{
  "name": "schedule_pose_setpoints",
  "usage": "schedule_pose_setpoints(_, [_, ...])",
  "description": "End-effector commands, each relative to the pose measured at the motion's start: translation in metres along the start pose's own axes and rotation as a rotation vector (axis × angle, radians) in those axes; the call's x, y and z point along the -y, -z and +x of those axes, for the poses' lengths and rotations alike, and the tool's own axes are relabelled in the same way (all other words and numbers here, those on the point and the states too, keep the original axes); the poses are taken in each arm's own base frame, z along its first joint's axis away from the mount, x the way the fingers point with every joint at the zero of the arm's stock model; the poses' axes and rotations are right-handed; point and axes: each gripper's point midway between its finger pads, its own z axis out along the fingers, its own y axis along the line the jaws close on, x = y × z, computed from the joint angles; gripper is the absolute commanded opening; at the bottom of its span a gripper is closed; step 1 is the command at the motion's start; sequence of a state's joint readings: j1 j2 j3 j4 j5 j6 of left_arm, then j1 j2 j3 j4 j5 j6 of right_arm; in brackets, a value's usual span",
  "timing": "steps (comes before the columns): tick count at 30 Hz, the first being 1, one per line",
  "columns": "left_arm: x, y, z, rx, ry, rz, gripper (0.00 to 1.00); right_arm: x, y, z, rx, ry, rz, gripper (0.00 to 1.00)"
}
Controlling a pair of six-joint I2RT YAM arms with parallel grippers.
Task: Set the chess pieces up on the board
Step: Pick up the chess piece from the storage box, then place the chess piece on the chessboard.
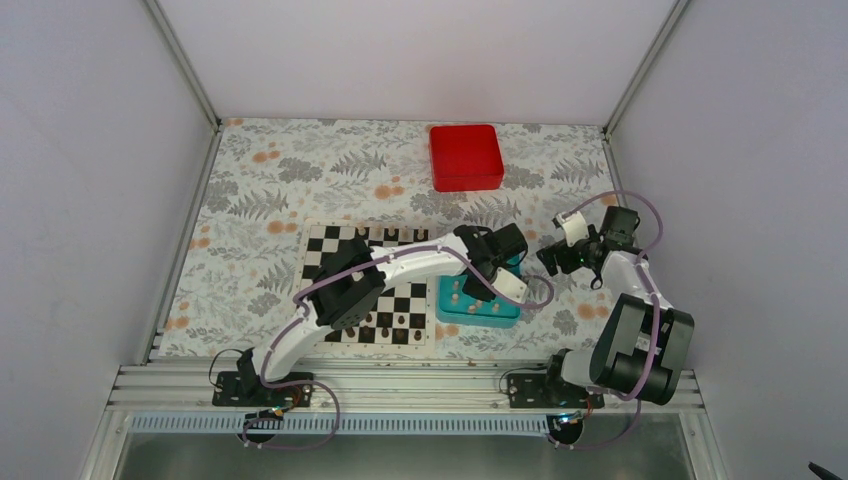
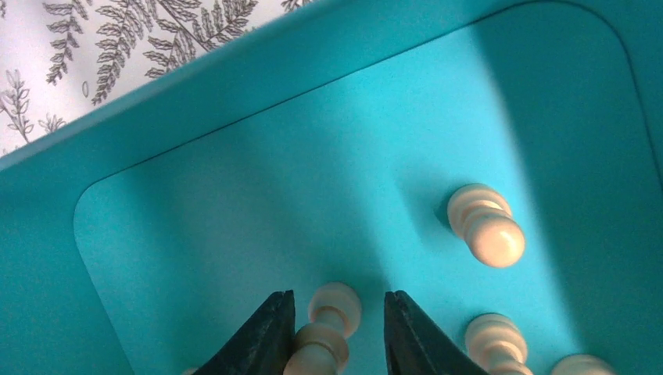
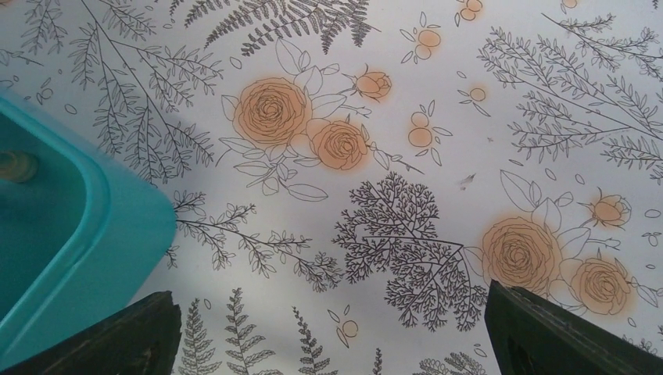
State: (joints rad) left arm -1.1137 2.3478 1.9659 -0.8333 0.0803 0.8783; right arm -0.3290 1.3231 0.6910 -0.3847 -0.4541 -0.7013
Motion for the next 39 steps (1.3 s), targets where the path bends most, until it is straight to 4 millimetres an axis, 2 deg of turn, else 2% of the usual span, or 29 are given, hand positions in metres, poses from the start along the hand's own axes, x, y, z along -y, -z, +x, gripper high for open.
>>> schedule_pose_setpoints(1, [-0.003,-0.005,0.001,-0.016,-0.015,0.003,0.25,-0.003,0.002,-0.003,0.023,0.008,-0.022,1.0])
schedule_pose_setpoints(8, [-0.005,-0.001,0.0,-0.015,-0.011,-0.002,0.13,-0.006,-0.003,0.002,0.009,0.002,-0.042,1.0])
schedule_pose_setpoints(13, [-0.009,0.011,-0.005,-0.01,-0.013,-0.015,0.05,-0.007,-0.003,0.003,0.005,0.002,-0.047,1.0])
schedule_pose_setpoints(16, [-0.011,0.028,-0.011,-0.001,-0.013,-0.011,0.02,-0.006,-0.004,0.004,0.001,0.004,-0.048,1.0])
schedule_pose_setpoints(20, [-0.016,0.065,-0.015,0.006,-0.015,-0.045,0.02,-0.006,-0.006,0.007,-0.009,0.0,-0.053,1.0])
schedule_pose_setpoints(24, [-0.026,0.108,-0.001,0.001,0.017,-0.09,0.02,-0.008,-0.008,0.009,-0.02,-0.002,-0.065,1.0])
schedule_pose_setpoints(25, [-0.03,0.118,0.009,-0.005,0.037,-0.1,0.02,-0.008,-0.008,0.01,-0.022,-0.004,-0.067,1.0])
schedule_pose_setpoints(28, [-0.044,0.142,0.058,-0.043,0.128,-0.134,0.02,-0.009,-0.008,0.011,-0.024,-0.006,-0.072,1.0])
schedule_pose_setpoints(32, [-0.061,0.177,0.134,-0.076,0.271,-0.21,0.03,-0.009,-0.008,0.01,-0.023,-0.005,-0.072,1.0])
schedule_pose_setpoints(33, [-0.064,0.191,0.153,-0.076,0.305,-0.242,0.03,-0.009,-0.008,0.01,-0.024,-0.006,-0.072,1.0])
schedule_pose_setpoints(39, [-0.067,0.223,0.263,-0.095,0.51,-0.324,0.03,-0.008,-0.01,0.011,-0.032,-0.011,-0.079,1.0])
